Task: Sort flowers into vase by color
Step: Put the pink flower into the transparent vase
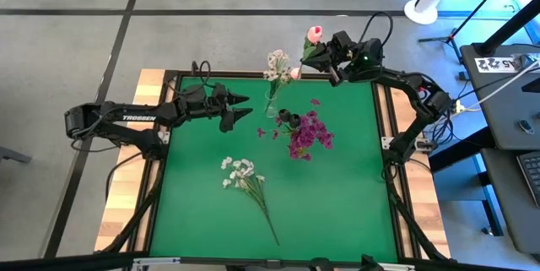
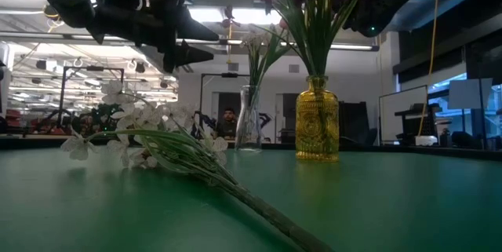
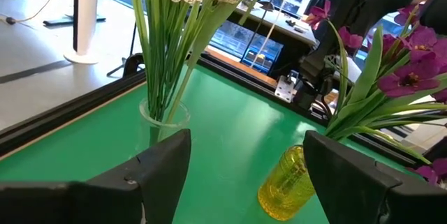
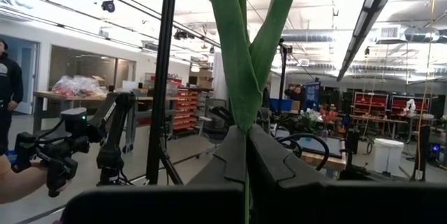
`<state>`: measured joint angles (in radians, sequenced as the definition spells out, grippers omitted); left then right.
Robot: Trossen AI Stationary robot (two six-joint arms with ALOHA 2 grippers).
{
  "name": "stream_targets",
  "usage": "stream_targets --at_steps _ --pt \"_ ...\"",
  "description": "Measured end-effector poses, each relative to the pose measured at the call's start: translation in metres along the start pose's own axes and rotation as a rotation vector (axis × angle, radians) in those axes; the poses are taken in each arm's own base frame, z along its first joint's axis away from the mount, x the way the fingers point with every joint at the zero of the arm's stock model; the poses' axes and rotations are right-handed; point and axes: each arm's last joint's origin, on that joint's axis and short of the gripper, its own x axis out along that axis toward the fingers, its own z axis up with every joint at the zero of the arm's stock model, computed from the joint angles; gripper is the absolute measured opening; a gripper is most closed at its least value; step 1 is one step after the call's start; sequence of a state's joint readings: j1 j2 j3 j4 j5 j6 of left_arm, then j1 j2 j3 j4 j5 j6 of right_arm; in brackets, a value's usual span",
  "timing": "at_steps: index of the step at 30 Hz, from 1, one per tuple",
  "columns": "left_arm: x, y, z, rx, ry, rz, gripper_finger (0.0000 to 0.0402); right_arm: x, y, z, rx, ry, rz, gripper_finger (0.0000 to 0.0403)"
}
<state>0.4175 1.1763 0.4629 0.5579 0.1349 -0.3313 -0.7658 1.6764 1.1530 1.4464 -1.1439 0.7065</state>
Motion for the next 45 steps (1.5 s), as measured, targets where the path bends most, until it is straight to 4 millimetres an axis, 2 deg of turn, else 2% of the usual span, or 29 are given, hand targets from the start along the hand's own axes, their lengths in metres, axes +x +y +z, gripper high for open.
stream_targets --at_steps 14,23,28,35,40,45 --pt "0.000 -0.003 -0.001 -0.004 0.005 -0.012 0.0272 0.006 -0.003 0.016 -0.046 -0.018 0.014 0.0000" --pt "0.000 -0.003 0.000 -0.006 -0.002 -0.014 0.0272 0.006 -0.002 0.016 -0.055 0.002 0.039 0.0000" --pt "0.000 -0.005 0.007 -0.018 -0.061 -0.033 0.0272 0.006 -0.002 0.016 -0.056 0.015 0.053 0.0000" --pt "0.004 -0.008 0.035 0.031 -0.139 -0.047 0.0272 0.006 -0.002 0.016 -0.065 0.017 0.056 0.0000" --pt "0.007 -0.019 0.074 0.077 -0.215 -0.140 0.0272 0.006 -0.002 0.016 -0.067 0.017 0.056 0.0000" --pt "0.008 -0.034 0.117 0.175 -0.226 -0.146 0.0272 0.006 -0.002 0.016 -0.060 0.017 0.056 0.0000"
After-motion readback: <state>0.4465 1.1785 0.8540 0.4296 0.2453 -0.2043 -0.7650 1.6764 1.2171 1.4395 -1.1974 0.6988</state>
